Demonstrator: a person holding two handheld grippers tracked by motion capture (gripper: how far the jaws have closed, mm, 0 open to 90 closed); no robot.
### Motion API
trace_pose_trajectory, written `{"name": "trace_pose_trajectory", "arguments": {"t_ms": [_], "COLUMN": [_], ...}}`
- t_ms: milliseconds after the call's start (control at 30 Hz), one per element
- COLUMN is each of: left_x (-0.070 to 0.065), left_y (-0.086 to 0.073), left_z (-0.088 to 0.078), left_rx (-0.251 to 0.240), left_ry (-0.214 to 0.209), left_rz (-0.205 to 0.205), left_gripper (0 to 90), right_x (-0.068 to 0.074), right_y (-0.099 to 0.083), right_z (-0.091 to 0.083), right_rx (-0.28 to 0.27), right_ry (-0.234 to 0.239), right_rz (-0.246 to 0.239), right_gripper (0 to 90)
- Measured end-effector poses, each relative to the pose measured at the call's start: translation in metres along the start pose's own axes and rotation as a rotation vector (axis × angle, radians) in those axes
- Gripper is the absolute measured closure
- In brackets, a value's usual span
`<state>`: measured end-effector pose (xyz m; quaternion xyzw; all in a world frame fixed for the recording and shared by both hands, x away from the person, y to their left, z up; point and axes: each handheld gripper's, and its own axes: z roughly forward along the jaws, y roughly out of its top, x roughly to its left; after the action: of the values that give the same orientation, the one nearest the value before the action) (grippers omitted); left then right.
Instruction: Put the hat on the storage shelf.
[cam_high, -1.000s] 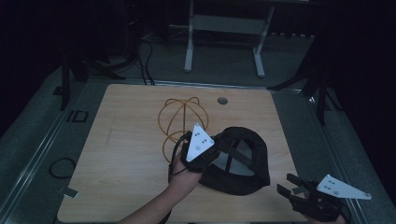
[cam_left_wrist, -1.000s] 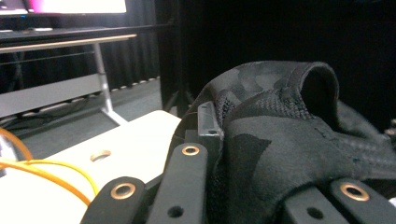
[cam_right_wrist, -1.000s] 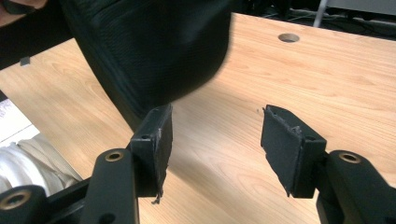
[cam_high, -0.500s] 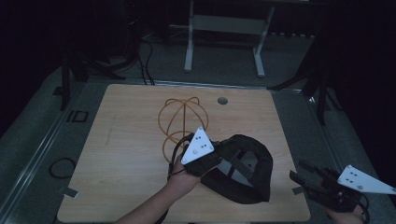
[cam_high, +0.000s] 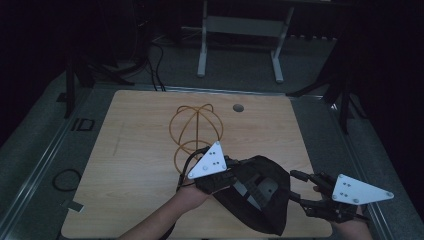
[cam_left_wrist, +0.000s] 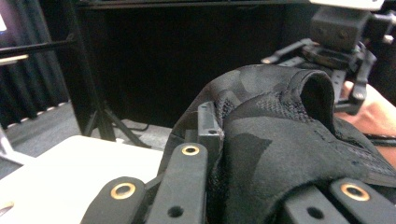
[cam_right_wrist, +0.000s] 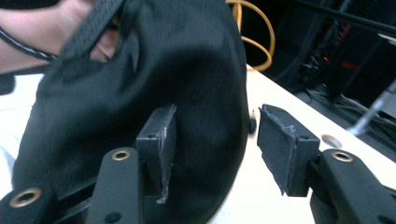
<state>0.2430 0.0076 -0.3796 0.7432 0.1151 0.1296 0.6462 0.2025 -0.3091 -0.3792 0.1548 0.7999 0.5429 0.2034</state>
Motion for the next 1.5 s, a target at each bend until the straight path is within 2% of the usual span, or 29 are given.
{"name": "trace_pose_trajectory", "arguments": {"t_ms": [33, 67, 100, 133, 300, 400, 533, 633, 700, 767, 800, 867, 900, 933, 1100, 1233, 1400, 1433, 1467, 1500], "left_x": [-0.001, -0.001, 0.0, 0.0, 0.001, 0.001, 0.002, 0.004, 0.004, 0.005, 0.005, 0.006, 0.007, 0.007, 0.007, 0.009, 0.011, 0.011, 0.012, 0.013], "left_y": [0.0, 0.0, 0.0, 0.0, 0.001, 0.002, 0.001, 0.0, 0.0, 0.0, 0.0, -0.001, -0.001, -0.002, -0.002, 0.0, 0.0, 0.0, -0.001, -0.001], "left_z": [0.0, 0.0, 0.0, 0.0, 0.0, 0.0, 0.0, -0.001, -0.001, -0.001, -0.001, -0.001, 0.0, 0.0, 0.001, -0.001, -0.006, -0.007, -0.008, -0.01], "left_rx": [-0.004, -0.004, -0.007, -0.006, -0.011, -0.014, -0.007, -0.002, 0.004, 0.011, 0.015, 0.025, 0.031, 0.037, 0.057, 0.075, 0.096, 0.1, 0.102, 0.1], "left_ry": [-0.021, -0.021, -0.033, -0.042, -0.074, -0.072, -0.062, -0.06, -0.056, -0.049, -0.051, -0.04, -0.038, -0.029, -0.003, 0.018, 0.05, 0.065, 0.079, 0.084], "left_rz": [0.006, 0.006, 0.005, 0.006, 0.0, -0.002, -0.007, -0.016, -0.02, -0.021, -0.025, -0.023, -0.026, -0.027, -0.031, -0.033, -0.026, -0.027, -0.032, -0.043], "left_gripper": [88.9, 88.9, 88.9, 88.9, 88.9, 88.9, 88.9, 88.8, 88.8, 88.7, 88.6, 88.5, 88.3, 88.2, 87.6, 79.4, 74.3, 70.5, 70.5, 66.3], "right_x": [0.0, 0.0, 0.002, 0.003, 0.003, 0.003, 0.004, 0.007, 0.007, 0.008, 0.007, 0.006, 0.003, 0.001, -0.001, -0.002, -0.003, -0.005, -0.005, -0.006], "right_y": [0.002, 0.002, 0.005, 0.006, 0.011, 0.013, 0.015, 0.017, 0.018, 0.019, 0.02, 0.02, 0.02, 0.02, 0.02, 0.023, 0.024, 0.024, 0.024, 0.024], "right_z": [0.002, 0.002, 0.005, 0.006, 0.012, 0.017, 0.019, 0.018, 0.018, 0.016, 0.014, 0.013, 0.011, 0.01, 0.009, 0.009, 0.009, 0.007, 0.007, 0.005], "right_rx": [0.001, 0.001, 0.004, -0.001, -0.011, -0.004, -0.008, -0.002, -0.001, -0.005, -0.007, -0.015, -0.026, -0.032, -0.041, -0.038, -0.038, -0.041, -0.041, -0.046], "right_ry": [0.011, 0.011, 0.026, 0.033, 0.049, 0.089, 0.108, 0.088, 0.077, 0.085, 0.077, 0.077, 0.072, 0.072, 0.069, 0.059, 0.055, 0.044, 0.044, 0.022], "right_rz": [-0.008, -0.008, -0.047, -0.053, -0.065, -0.056, -0.053, -0.048, -0.046, -0.041, -0.016, -0.005, 0.028, 0.043, 0.059, 0.061, 0.059, 0.071, 0.071, 0.073], "right_gripper": [45.2, 45.2, 43.4, 41.9, 38.0, 42.8, 66.9, 87.1, 88.2, 88.8, 89.1, 89.1, 89.2, 89.2, 89.2, 89.3, 89.3, 89.2, 89.2, 89.2]}}
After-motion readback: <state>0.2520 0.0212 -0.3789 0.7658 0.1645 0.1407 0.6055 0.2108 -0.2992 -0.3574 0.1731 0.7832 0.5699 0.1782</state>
